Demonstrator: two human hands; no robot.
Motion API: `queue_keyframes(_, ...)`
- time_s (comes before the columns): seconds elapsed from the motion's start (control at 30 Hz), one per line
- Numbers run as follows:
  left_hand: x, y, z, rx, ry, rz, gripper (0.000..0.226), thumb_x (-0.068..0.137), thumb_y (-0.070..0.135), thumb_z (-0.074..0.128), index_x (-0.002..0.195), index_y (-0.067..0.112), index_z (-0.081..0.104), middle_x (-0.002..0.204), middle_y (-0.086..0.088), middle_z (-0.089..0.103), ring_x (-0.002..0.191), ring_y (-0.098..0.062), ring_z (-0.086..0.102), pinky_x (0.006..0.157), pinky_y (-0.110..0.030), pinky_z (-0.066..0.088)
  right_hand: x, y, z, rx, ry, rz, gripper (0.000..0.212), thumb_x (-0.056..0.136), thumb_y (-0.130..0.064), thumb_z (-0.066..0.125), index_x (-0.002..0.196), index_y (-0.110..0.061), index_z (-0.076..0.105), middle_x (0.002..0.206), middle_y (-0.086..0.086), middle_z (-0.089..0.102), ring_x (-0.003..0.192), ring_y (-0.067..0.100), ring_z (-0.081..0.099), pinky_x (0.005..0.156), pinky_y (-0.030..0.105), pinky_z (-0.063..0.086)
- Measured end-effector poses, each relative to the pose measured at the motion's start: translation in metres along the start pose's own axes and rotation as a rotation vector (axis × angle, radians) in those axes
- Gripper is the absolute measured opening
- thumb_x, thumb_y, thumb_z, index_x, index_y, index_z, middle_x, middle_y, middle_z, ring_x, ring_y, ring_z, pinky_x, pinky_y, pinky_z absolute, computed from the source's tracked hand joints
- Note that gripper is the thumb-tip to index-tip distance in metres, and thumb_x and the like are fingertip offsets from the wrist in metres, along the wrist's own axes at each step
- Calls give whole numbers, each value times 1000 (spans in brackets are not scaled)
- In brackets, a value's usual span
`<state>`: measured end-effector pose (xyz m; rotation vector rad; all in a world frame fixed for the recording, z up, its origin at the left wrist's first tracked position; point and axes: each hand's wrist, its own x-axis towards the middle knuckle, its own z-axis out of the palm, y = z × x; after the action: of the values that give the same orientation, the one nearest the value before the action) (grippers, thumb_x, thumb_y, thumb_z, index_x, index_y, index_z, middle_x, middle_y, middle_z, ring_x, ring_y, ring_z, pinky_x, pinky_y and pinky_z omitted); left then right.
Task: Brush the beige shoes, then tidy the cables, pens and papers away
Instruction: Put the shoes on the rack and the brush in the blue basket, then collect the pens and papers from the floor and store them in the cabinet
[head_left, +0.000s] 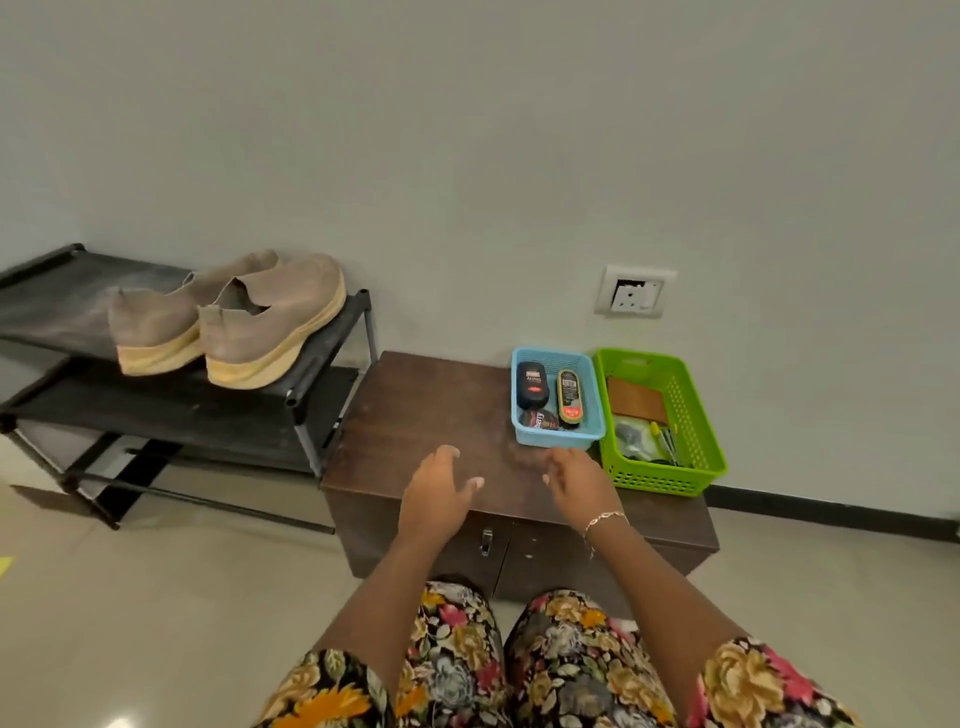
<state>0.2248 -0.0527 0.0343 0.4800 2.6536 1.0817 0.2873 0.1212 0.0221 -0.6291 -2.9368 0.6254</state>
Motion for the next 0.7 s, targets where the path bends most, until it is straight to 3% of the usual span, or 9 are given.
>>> queue_keyframes(0.17, 28, -47, 53, -27, -179, -151, 32, 89, 26, 59, 116, 9, 54, 111, -5, 61, 102, -20, 56, 78, -25, 40, 9, 33, 61, 153, -34, 43, 20, 87, -6, 52, 99, -13, 66, 95, 6, 64, 84, 25, 61, 74, 32, 47)
queue_keyframes(0.27, 45, -75, 85, -16, -313, -285, 29, 89, 26, 59, 112, 8, 55, 88, -3, 60, 80, -19, 55, 68, -24, 40, 10, 50, 90, 193, -72, 4, 20, 82, -9, 51, 86, -15, 70, 80, 3, 67, 68, 15, 61, 61, 20, 40)
queue_keyframes(0.33, 58, -87, 103, -6, -420, -366, 31, 89, 27, 59, 113, 7, 56, 103, -7, 64, 93, -23, 58, 78, -26, 45, 8, 57, 104, 236, -66, 8, 20, 80, -15, 49, 81, -15, 70, 71, 1, 66, 59, 12, 57, 55, 12, 31)
queue_keyframes(0.47, 70, -92, 121, -58, -537, -446, 46, 88, 27, 61, 127, 5, 51, 129, -8, 56, 117, -21, 53, 90, -23, 38, -7, 66, 119, 211, -88, 23, 28, 77, -18, 42, 81, -16, 69, 76, -3, 67, 67, 8, 57, 61, 14, 39)
queue_keyframes(0.53, 70, -93, 132, -111, -562, -484, 49, 87, 27, 63, 131, 10, 49, 131, -5, 55, 120, -19, 51, 90, -20, 36, -13, 71, 128, 36, -141, -61, 20, 68, -10, 54, 78, -16, 70, 74, -2, 66, 63, 16, 61, 56, 17, 44)
queue_keyframes(0.6, 68, -96, 142, -176, -566, -508, 44, 87, 25, 64, 127, 11, 52, 129, -3, 56, 121, -18, 49, 88, -16, 32, -18, 72, 139, -152, -233, -162, 27, 47, -2, 66, 72, -13, 71, 72, 4, 64, 59, 22, 61, 50, 21, 48)
queue_keyframes(0.7, 66, -103, 150, -225, -527, -490, 38, 87, 24, 64, 121, 12, 57, 126, 0, 58, 119, -16, 50, 86, -13, 31, -19, 75, 153, -359, -338, -321, 27, 55, -6, 49, 73, -7, 70, 78, 12, 65, 67, 27, 64, 58, 29, 54)
